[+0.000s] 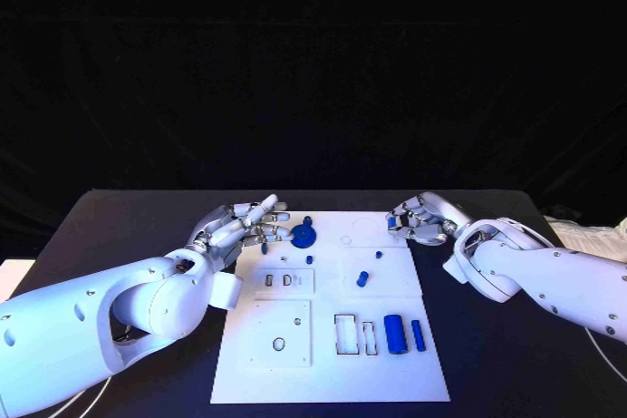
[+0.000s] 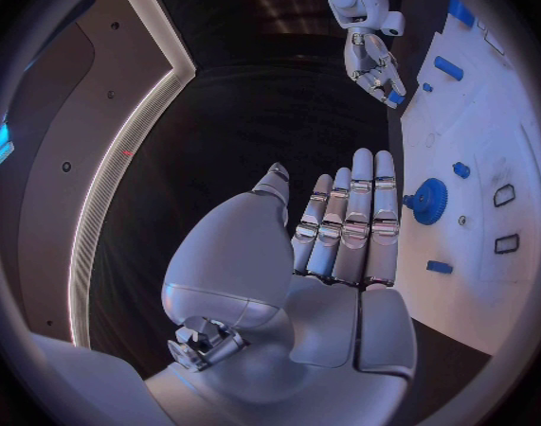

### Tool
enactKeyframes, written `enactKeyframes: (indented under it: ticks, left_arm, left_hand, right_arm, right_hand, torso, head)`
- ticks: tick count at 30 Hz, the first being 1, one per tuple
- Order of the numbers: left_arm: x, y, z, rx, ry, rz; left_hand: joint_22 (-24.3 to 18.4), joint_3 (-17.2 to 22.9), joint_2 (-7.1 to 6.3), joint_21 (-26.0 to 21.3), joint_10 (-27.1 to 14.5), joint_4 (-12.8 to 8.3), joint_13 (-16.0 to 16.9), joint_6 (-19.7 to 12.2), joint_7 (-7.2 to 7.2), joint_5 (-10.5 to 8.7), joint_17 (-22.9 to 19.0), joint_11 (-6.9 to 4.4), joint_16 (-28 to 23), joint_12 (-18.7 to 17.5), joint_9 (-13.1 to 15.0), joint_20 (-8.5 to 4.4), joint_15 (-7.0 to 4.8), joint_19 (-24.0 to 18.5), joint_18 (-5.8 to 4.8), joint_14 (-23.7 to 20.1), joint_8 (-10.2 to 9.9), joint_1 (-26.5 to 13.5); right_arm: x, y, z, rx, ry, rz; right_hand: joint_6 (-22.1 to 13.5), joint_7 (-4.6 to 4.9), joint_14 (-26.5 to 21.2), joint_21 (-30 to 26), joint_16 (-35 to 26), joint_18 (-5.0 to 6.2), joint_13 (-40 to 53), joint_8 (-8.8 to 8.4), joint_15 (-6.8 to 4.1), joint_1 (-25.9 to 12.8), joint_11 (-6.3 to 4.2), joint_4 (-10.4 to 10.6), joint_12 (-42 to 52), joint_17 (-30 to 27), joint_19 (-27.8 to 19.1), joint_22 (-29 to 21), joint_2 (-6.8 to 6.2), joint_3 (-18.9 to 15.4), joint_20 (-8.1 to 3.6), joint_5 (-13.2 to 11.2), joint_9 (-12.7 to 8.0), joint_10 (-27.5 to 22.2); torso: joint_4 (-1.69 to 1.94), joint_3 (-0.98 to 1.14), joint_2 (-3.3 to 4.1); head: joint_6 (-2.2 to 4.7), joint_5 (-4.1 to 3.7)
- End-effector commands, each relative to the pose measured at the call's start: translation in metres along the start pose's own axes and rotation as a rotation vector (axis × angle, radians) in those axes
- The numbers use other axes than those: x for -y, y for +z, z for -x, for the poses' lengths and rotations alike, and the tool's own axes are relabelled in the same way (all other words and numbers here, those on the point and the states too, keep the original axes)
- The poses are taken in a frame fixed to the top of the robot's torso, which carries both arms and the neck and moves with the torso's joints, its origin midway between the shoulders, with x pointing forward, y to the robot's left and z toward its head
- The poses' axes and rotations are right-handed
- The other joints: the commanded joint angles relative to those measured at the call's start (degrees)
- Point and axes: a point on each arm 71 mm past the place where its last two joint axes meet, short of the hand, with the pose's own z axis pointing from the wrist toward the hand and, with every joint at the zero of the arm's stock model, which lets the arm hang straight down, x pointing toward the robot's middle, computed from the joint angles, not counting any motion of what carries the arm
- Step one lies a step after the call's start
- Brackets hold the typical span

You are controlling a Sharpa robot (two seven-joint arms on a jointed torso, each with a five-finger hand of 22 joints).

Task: Assemble the parts on the task board

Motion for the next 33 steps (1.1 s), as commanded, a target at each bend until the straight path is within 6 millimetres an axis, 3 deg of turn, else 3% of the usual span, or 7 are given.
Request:
enactKeyframes:
  ticks: [1, 5, 10, 18, 21, 26, 33]
  left_arm:
    - [0.0, 0.001, 0.0, -0.019, -0.01, -0.008]
    - [0.0, 0.003, 0.003, -0.01, -0.006, -0.009]
    - [0.0, 0.004, 0.01, 0.005, 0.0, -0.011]
    - [0.0, 0.005, 0.02, 0.02, 0.006, -0.015]
    - [0.0, 0.006, 0.022, 0.022, 0.007, -0.016]
    - [-0.001, 0.007, 0.022, 0.016, 0.004, -0.017]
    - [-0.002, 0.009, 0.02, -0.001, -0.003, -0.015]
  left_hand:
    - [-0.1, -0.1, 0.3, -0.2, -0.1, -0.2, 0.0, -0.4, 0.68, 0.08, 0.0, 0.09, 0.2, -0.4, 0.0, 0.23, 0.06, -0.2, 0.17, -0.3, -0.2, 0.2]
    - [-0.1, -0.1, 0.26, -0.2, -0.1, -0.3, 0.0, -0.4, 0.67, 0.07, 0.1, 0.09, 0.2, -0.4, 0.0, 0.23, 0.06, -0.2, 0.17, -0.3, -0.2, 0.2]
    - [-0.1, -0.2, 0.21, -0.2, -0.1, -0.3, 0.0, -0.4, 0.66, 0.08, 0.1, 0.08, 0.2, -0.4, 0.0, 0.23, 0.06, -0.2, 0.17, -0.4, -0.2, 0.3]
    - [-0.2, -0.4, -0.44, -0.3, 0.0, -1.1, 0.0, -0.3, 0.57, 0.04, 0.4, 0.02, 0.3, -0.4, 0.0, 0.23, 0.04, -0.3, 0.17, -0.6, -0.3, 1.0]
    - [-0.3, -0.5, -0.67, -0.5, 0.2, -1.5, 0.1, -0.2, 0.5, 0.04, 0.5, -0.01, 0.1, -0.4, 0.1, 0.28, 0.11, -0.7, 0.14, -1.1, -0.3, 1.3]
    - [-1.2, -0.9, -0.54, -2.2, 0.4, -2.0, 0.1, 0.1, 0.42, 0.04, 0.2, 0.09, -2.0, -0.5, 0.1, 0.76, 0.58, -3.0, 0.07, -3.0, -0.3, 1.6]
    - [-3.3, -1.5, -0.07, -8.0, -0.3, -2.5, -0.4, -0.2, 0.7, 0.04, -2.6, 0.78, -8.3, -1.4, 0.0, 2.81, 2.24, -11.5, 0.17, -6.5, -0.8, 1.9]
  right_arm:
    - [-0.015, 0.001, -0.004, -0.04, 0.036, -0.053]
    - [-0.038, 0.0, -0.012, -0.071, 0.031, -0.057]
    - [-0.071, 0.002, -0.03, -0.113, -0.013, -0.028]
    - [-0.117, 0.008, -0.061, -0.144, -0.148, 0.095]
    - [-0.128, 0.009, -0.071, -0.15, -0.174, 0.122]
    - [-0.14, 0.012, -0.086, -0.168, -0.203, 0.143]
    - [-0.146, 0.013, -0.108, -0.202, -0.226, 0.148]
  right_hand:
    - [-0.3, -0.42, 4.9, -0.3, -0.2, -0.09, -0.2, 1.2, -0.21, -1.4, 0.16, 0.2, -0.5, 10.0, -0.4, -0.3, -0.65, 0.1, 0.06, 0.7, 1.6, -0.6]
    - [-0.4, -0.32, 4.9, -0.4, -0.3, -0.06, -0.3, 1.09, -0.16, -1.8, 0.23, 0.3, -0.6, 9.8, -0.5, -0.4, -0.87, 0.1, 0.11, 1.2, 1.7, -0.6]
    - [-0.6, -0.25, 4.9, -0.3, -0.3, -0.09, -0.1, 0.95, -0.11, -2.4, 0.29, 0.5, -0.4, 9.9, -0.3, -0.3, -1.22, 0.0, 0.16, 1.6, 1.7, -0.4]
    - [-0.8, -0.19, 5.0, -0.1, -0.1, -0.16, 0.5, 0.8, -0.08, -2.9, 0.34, 0.7, 0.3, 10.2, -0.1, 0.1, -1.5, -0.1, 0.2, 1.8, 1.7, 0.1]
    - [-0.8, -0.2, 5.0, 0.0, 0.0, -0.2, 0.6, 0.8, -0.07, -2.9, 0.33, 0.7, 0.5, 10.3, 0.0, 0.3, -1.5, -0.1, 0.2, 1.8, 1.7, 0.2]
    - [-0.8, -0.22, 5.0, 0.0, 0.0, -0.2, 0.8, 0.79, -0.08, -2.9, 0.31, 0.6, 0.7, 10.3, 0.0, 0.4, -1.55, -0.1, 0.2, 1.9, 1.7, 0.3]
    - [-0.8, -0.23, 5.0, 0.0, 0.0, -0.2, 0.7, 0.77, -0.08, -2.9, 0.31, 0.6, 0.6, 10.3, 0.0, 0.4, -1.63, -0.1, 0.21, 2.0, 1.7, 0.3]
  torso:
    - [0.03, -0.06, -0.08]
    - [0.15, -0.07, -0.12]
    - [0.38, -0.14, -0.32]
    - [0.36, -0.21, -0.3]
    - [0.42, -0.31, -0.28]
    - [0.31, -0.28, -0.21]
    - [0.27, -0.27, -0.17]
  head:
    - [0.09, -0.02]
    - [0.13, 0.05]
    - [-0.37, 0.38]
    - [-0.84, 1.01]
    - [-0.97, 1.27]
    - [-1.05, 1.55]
    - [-1.41, 1.85]
